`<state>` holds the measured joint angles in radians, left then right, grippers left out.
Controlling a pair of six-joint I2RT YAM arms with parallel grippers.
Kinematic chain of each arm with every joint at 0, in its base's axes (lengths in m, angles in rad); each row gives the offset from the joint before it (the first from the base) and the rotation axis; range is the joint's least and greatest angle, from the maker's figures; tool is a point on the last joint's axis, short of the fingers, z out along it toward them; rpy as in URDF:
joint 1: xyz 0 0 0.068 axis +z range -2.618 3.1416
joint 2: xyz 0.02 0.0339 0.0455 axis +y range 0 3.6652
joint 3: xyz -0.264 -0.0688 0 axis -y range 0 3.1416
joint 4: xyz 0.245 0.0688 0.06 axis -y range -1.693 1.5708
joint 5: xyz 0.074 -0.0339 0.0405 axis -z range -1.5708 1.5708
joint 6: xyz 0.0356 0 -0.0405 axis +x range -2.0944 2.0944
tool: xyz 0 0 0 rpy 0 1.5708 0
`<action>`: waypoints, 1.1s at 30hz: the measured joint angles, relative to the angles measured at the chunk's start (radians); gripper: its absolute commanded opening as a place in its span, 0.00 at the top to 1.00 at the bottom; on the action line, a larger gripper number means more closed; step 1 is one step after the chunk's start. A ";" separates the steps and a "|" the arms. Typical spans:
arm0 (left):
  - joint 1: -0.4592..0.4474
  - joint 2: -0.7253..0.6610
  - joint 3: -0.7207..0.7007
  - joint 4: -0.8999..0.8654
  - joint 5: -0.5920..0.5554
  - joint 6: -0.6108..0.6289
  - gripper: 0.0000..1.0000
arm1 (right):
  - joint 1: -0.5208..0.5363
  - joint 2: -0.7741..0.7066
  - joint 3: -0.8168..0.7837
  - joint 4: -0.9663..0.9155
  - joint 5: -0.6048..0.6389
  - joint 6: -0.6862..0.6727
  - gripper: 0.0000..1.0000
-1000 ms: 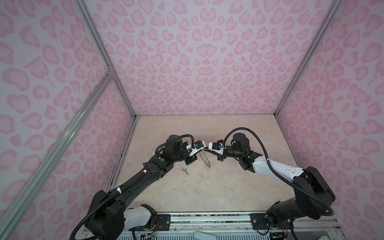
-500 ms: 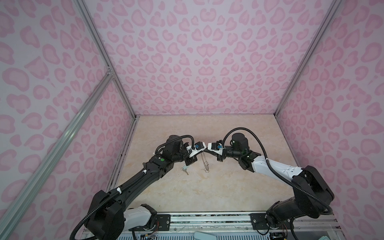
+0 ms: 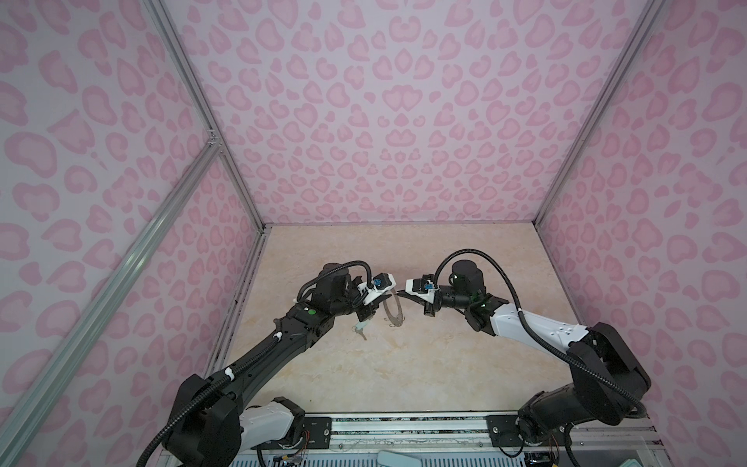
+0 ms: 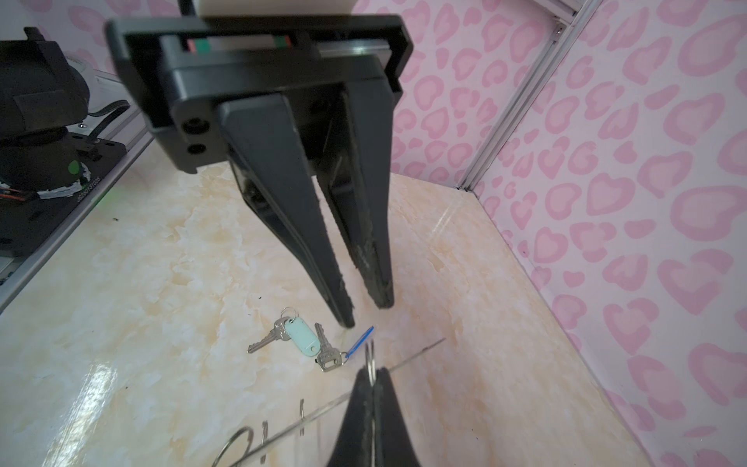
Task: Attach keys to a key ring
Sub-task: Pass the keyring.
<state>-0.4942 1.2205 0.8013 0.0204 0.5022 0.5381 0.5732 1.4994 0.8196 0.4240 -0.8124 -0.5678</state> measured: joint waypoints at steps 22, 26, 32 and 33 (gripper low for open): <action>0.024 -0.013 -0.119 0.299 0.155 -0.151 0.82 | -0.016 0.021 -0.037 0.241 -0.105 0.164 1.00; 0.024 -0.007 -0.119 0.305 0.173 -0.151 0.85 | -0.012 0.023 -0.037 0.244 -0.111 0.165 1.00; 0.024 -0.004 -0.118 0.311 0.187 -0.151 0.93 | -0.006 0.027 -0.034 0.239 -0.123 0.164 1.00; 0.024 -0.003 -0.118 0.310 0.186 -0.150 0.95 | -0.006 0.029 -0.032 0.238 -0.122 0.164 1.00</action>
<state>-0.4706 1.2171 0.6830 0.3305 0.6884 0.3878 0.5671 1.5280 0.7876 0.6621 -0.9344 -0.4038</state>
